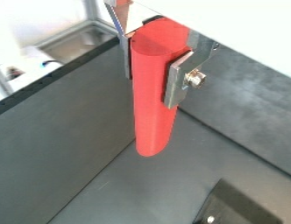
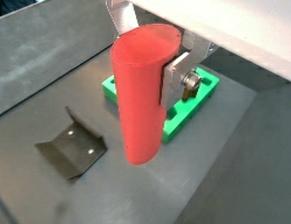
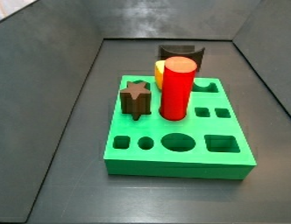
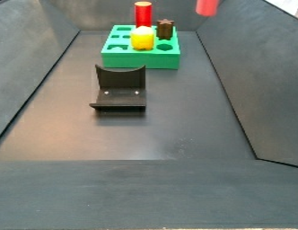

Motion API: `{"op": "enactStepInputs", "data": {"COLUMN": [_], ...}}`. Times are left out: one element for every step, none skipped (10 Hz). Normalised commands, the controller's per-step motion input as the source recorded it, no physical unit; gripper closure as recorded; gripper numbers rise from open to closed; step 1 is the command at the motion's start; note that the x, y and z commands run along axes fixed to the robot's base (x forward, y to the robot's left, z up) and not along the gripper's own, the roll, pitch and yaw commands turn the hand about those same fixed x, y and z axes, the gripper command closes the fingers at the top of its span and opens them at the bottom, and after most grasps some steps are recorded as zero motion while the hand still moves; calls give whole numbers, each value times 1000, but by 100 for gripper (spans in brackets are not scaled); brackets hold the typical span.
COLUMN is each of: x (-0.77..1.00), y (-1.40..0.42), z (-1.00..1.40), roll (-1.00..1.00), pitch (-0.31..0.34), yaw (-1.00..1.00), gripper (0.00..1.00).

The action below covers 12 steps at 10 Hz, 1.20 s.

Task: Pick up the oval object. Move up. Move to above the board. Insert the oval object.
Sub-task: Move to above the board, then insert the oval object.

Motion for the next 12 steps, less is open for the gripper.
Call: {"op": "enactStepInputs", "data": {"x": [306, 305, 311, 320, 336, 340, 364, 376, 298, 245, 156, 0], "y": [-1000, -1000, -1000, -1000, -1000, -1000, -1000, -873, -590, -421, -225, -43], "z": [46, 51, 54, 54, 59, 62, 66, 63, 43, 37, 32, 0], "roll": [15, 30, 19, 3, 0, 5, 17, 38, 60, 73, 73, 0], "pitch": [197, 127, 103, 100, 107, 110, 122, 138, 149, 152, 141, 0], "yaw": [153, 72, 43, 38, 24, 18, 14, 10, 7, 6, 11, 0], "gripper": [100, 100, 100, 100, 100, 100, 100, 100, 100, 100, 100, 100]}}
